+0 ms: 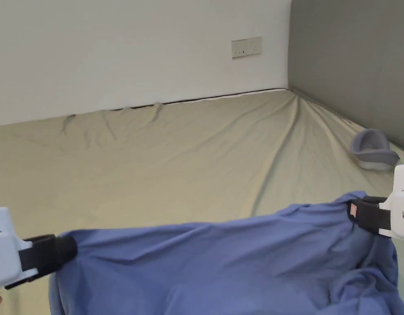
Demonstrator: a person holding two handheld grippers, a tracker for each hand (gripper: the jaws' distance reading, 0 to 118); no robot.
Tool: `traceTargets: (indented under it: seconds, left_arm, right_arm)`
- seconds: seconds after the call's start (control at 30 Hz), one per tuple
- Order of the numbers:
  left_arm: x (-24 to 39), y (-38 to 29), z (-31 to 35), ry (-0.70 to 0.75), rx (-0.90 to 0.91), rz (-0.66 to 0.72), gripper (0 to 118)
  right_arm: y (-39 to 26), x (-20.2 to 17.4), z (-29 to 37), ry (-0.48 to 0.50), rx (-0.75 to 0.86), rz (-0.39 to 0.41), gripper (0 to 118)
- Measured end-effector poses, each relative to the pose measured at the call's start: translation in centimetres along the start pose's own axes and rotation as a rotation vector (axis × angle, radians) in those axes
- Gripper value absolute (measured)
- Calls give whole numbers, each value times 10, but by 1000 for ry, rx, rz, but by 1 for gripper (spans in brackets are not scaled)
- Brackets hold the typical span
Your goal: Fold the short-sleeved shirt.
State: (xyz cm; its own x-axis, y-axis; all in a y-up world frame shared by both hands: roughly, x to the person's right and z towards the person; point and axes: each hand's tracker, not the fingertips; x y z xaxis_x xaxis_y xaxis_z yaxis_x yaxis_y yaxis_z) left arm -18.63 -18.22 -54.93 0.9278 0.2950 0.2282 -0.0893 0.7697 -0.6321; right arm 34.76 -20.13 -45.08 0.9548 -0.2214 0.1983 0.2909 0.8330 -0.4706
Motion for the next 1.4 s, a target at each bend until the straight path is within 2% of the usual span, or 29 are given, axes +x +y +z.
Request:
traceTargets:
  seconds: [0.13,0.23,0.3,0.37,0.43,0.5,0.63,0.67,0.73,0.77,0.8,0.83,0.97,1.0,1.03,1.07,1.1,1.13,1.17,1.23,1.3,1.33,1.37,1.4]
  left_arm:
    - [6,-43,48,35,19,10,6]
    - [3,-86,65,59,0,54,6]
    - [0,-117,72,84,-41,80,6]
    - [-3,-145,73,129,-89,95,6]
    - [-8,-166,74,164,-131,109,6]
    - [-14,-178,69,189,-165,132,6]
    - [-15,-187,63,190,-166,156,8]
    - [-13,-187,63,191,-165,156,14]
    - [-7,-186,62,213,-192,122,56]
    - [-4,-185,62,216,-197,99,81]
    - [-1,-184,64,219,-194,81,106]
    - [2,-182,69,226,-178,60,111]
    - [1,-162,86,216,-127,-17,111]
    - [3,-158,94,225,-102,-29,107]
    - [4,-153,99,236,-59,-30,96]
    - [4,-147,103,241,-23,-34,72]
    - [3,-143,104,239,-13,-31,24]
    - [5,-139,106,230,-26,-26,0]
    - [1,-136,103,196,-37,9,0]
    - [-7,-133,100,117,-26,71,0]
    - [-15,-137,93,96,-9,133,2]
    - [-20,-139,85,97,-15,153,13]
    - [-23,-143,78,102,-30,168,35]
    - [-25,-146,72,119,-52,182,75]
  right_arm:
    - [-46,-2,59,1,-6,-23,0]
    - [-85,-3,84,-69,-54,15,0]
    - [-112,-3,95,-102,-89,10,0]
    - [-138,-3,97,-81,-166,-9,0]
    - [-156,-7,96,-136,-227,24,0]
    - [-168,-4,89,-163,-233,72,0]
    - [-172,-3,82,-180,-224,50,2]
    - [-171,-7,81,-204,-225,66,13]
    - [-167,-18,79,-305,-261,152,71]
    - [-164,-18,84,-345,-254,195,90]
    - [-161,-21,87,-361,-233,222,97]
    - [-156,-24,90,-360,-210,228,97]
    - [-131,-36,106,-312,-109,204,96]
    - [-125,-41,107,-292,-80,204,92]
    - [-119,-44,113,-252,-39,211,80]
    - [-114,-49,113,-204,-4,224,54]
    - [-108,-52,112,-175,40,236,12]
    - [-106,-56,106,-118,40,226,0]
    - [-104,-59,109,-76,80,233,0]
    - [-98,-62,104,7,92,187,0]
    - [-97,-61,97,73,107,151,0]
    - [-97,-61,95,70,135,125,0]
    - [-97,-62,93,66,155,117,0]
    - [-96,-63,90,59,151,134,0]
